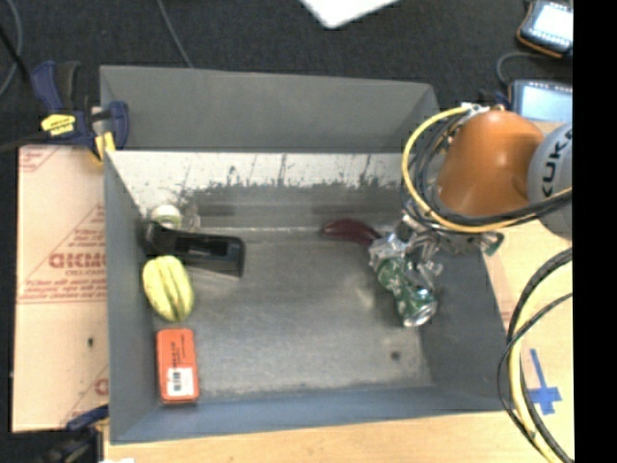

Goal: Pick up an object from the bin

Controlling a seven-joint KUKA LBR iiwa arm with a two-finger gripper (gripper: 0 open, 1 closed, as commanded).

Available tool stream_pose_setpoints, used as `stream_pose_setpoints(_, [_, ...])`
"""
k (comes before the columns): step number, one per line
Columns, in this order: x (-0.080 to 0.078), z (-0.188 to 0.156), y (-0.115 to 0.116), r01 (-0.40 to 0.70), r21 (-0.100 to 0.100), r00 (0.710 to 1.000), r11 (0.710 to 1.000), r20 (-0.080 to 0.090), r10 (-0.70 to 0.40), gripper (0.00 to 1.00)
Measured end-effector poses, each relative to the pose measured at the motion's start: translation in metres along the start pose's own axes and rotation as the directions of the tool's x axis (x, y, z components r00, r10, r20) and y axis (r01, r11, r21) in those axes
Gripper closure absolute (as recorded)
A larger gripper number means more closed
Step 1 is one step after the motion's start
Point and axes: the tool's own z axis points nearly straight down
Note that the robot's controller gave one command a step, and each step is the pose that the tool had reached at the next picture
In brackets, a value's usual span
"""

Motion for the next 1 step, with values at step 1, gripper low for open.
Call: stream_pose_setpoints(1, [0.0, 0.0, -0.0001, -0.001, 0.0, 1.0, 1.0, 0.0, 0.001, 1.0])
